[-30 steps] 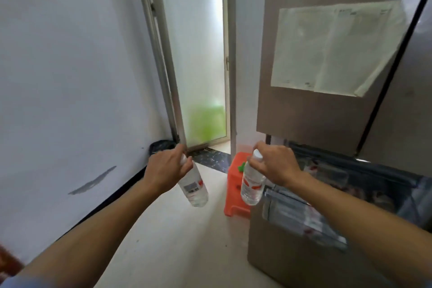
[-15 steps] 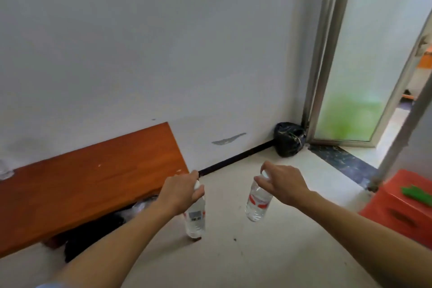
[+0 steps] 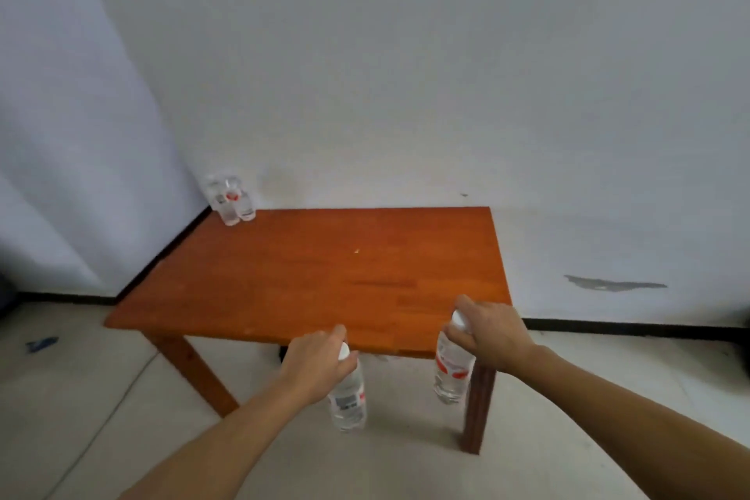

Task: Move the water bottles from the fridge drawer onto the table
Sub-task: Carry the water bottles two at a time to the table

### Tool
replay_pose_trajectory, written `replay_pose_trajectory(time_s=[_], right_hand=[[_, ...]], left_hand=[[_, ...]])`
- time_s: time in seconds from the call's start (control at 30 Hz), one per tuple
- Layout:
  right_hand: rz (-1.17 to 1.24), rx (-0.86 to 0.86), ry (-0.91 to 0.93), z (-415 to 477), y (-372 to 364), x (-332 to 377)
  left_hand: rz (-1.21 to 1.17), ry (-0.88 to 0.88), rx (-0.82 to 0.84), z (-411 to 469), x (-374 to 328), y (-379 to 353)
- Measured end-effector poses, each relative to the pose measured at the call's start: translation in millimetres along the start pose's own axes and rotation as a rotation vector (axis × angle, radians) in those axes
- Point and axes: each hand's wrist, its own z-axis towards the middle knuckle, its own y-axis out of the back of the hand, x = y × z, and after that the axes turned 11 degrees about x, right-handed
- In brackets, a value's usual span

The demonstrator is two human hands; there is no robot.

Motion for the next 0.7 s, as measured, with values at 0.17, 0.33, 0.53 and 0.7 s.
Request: replay_pose_trajectory(time_s=[0.17,0.33,0.53,0.7], right_hand=[[-0.005,0.05,0.159,120,6,32],[-0.003,0.109,0.272,213,2,85],[0.031,0.155,0.304,306,-14,159],[0.051,0.129,0.246,390,-21,212]], left_hand=[[-0.113,0.213,0.006,28,71,11],[-0.16,0.372,-0.038,42,136,19],[-0.228,0.421,-0.033,75,235,23],[-0.182,0.375,-0.029,116,330,40]])
